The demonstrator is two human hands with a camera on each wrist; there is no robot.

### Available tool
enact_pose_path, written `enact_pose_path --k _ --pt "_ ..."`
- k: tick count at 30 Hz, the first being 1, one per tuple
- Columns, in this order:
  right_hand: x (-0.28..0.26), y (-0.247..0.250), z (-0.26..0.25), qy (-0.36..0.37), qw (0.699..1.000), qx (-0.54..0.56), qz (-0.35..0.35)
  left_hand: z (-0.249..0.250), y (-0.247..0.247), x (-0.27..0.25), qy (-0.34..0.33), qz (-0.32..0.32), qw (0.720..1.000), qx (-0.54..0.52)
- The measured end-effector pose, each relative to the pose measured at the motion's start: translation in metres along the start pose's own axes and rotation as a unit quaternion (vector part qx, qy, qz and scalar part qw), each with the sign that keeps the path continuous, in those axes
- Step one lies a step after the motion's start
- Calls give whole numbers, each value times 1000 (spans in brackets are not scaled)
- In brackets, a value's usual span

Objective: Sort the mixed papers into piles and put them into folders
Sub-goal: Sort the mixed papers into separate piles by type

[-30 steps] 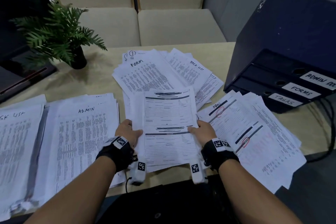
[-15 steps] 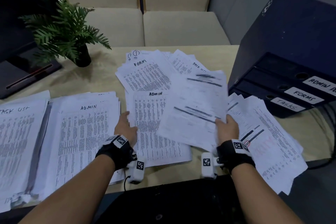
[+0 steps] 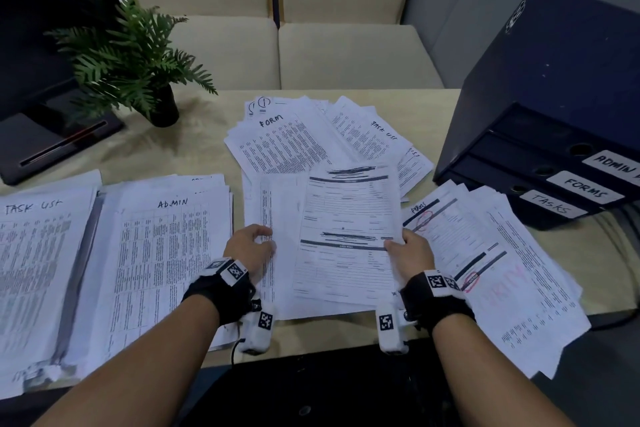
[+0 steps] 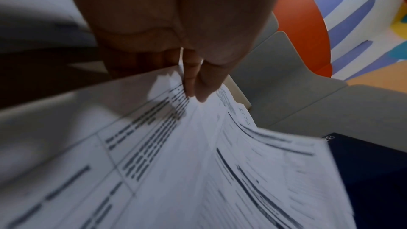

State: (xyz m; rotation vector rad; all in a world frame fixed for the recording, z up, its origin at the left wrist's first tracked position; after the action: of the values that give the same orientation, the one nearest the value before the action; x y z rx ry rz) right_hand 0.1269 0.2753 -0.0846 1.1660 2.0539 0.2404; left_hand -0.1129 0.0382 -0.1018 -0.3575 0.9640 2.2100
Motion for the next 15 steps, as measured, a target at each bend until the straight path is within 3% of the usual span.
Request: enact_pose_path --k 7,15 --pt "2 26 -14 -2 1000 -3 22 -1 -1 2 -1 -13 999 46" --pt "-3 -4 3 -31 995 -72 -56 1 -13 1 17 -30 998 52"
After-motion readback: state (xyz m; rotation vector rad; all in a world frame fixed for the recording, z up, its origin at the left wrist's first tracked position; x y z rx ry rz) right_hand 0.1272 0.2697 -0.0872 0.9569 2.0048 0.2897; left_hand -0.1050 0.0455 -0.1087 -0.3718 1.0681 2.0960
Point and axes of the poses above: each hand's wrist, its own x-axis towards the middle knuckle, its own y-axis out of the back of the hand, z = x × y, the point moved 9 cm from there along x, towards the middle knuckle, and after that the axes turned 3 degrees about -y, right-handed, at the moved point
